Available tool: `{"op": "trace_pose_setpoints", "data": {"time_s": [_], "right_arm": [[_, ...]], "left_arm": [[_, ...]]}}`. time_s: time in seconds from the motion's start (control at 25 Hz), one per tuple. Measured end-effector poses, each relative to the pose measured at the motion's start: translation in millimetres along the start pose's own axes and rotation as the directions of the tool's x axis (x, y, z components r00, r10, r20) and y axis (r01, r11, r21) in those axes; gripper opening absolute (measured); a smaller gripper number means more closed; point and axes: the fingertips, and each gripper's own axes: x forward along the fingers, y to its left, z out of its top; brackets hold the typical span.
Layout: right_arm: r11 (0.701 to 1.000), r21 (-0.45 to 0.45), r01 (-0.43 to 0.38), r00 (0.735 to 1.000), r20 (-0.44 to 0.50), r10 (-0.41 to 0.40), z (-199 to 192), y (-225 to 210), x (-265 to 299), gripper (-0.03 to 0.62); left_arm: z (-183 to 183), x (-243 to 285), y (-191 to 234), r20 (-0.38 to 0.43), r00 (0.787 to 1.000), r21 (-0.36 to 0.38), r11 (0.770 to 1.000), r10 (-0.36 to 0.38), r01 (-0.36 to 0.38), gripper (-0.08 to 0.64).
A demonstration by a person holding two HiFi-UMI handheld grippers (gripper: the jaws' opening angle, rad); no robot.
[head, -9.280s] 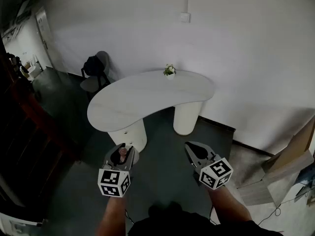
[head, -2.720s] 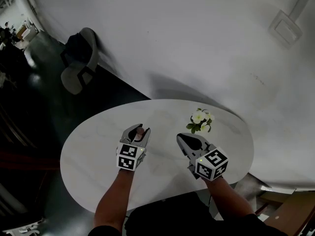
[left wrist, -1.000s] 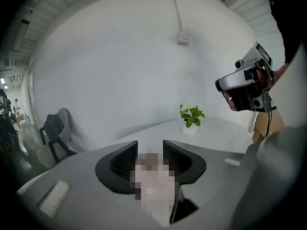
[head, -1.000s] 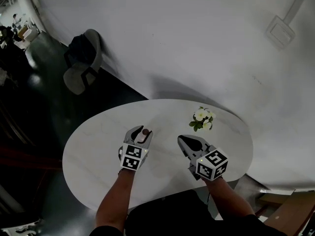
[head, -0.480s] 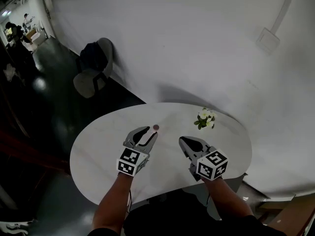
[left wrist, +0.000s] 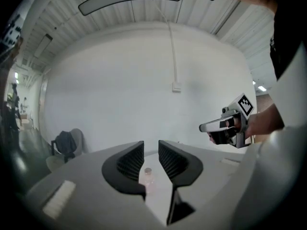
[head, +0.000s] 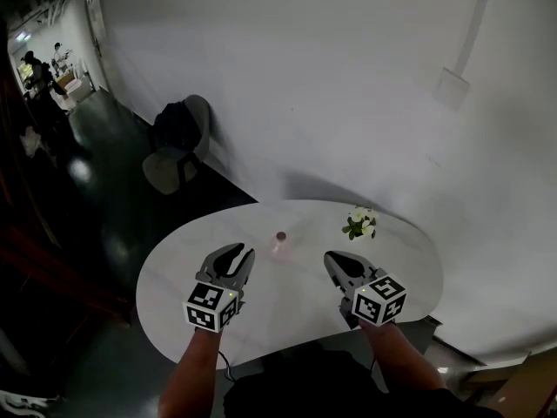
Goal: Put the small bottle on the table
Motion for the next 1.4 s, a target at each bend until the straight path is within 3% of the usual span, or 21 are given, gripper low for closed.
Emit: {"op": "trace_pose_setpoints", "data": {"time_s": [0.12, 0.2, 0.32, 0.44, 0.56, 0.6, 0.72, 1.0, 1.2, 1.28, 1.4], "right_arm": [[1.0, 0.002, -0.023, 1.0, 0.015, 0.022, 6, -8, -2, 0.011], [0.999, 0.009, -0.04, 0.999, 0.035, 0.039, 13, -15, -5, 0.011], [0.997, -0.001, -0.077, 0.995, 0.071, 0.077, 26, -21, -13, 0.011], [0.994, -0.021, -0.106, 0.991, 0.078, 0.107, 32, -29, -21, 0.011], [0.994, -0.032, -0.104, 0.99, 0.092, 0.107, 33, -38, -26, 0.011], [0.995, -0.04, -0.091, 0.99, 0.102, 0.095, 34, -42, -27, 0.011], [0.995, -0.077, -0.058, 0.991, 0.119, 0.067, 35, -50, -30, 0.011], [0.989, -0.127, -0.075, 0.987, 0.135, 0.092, 55, -54, -35, 0.009], [0.99, -0.122, -0.075, 0.985, 0.143, 0.093, 64, -59, -35, 0.009], [0.989, -0.124, -0.08, 0.984, 0.147, 0.098, 67, -58, -34, 0.009], [0.987, -0.134, -0.092, 0.983, 0.148, 0.111, 71, -56, -32, 0.009]], "left_arm": [[8, -12, 0, 0.002, 0.995, 0.064, 0.993, 0.096, -0.096, 0.107], [17, -16, -4, 0.009, 0.991, 0.021, 0.991, 0.132, -0.132, 0.146], [24, -19, -5, 0.019, 0.982, -0.044, 0.982, 0.186, -0.185, 0.15], [29, -14, -11, 0.026, 0.975, -0.054, 0.974, 0.22, -0.218, 0.149], [40, -9, -19, 0.052, 0.963, -0.038, 0.965, 0.263, -0.261, 0.022], [43, -7, -21, 0.06, 0.962, -0.034, 0.964, 0.267, -0.265, 0.015], [47, 4, -28, 0.066, 0.966, -0.007, 0.968, 0.249, -0.249, 0.015], [63, 16, -25, 0.107, 0.966, 0.041, 0.969, 0.236, -0.242, 0.011], [83, 23, -36, 0.129, 0.977, 0.202, 0.959, 0.173, -0.196, 0.011], [87, 26, -40, 0.114, 0.983, 0.202, 0.965, 0.144, -0.164, 0.011], [92, 28, -44, 0.101, 0.99, 0.146, 0.983, 0.093, -0.107, 0.011]]}}
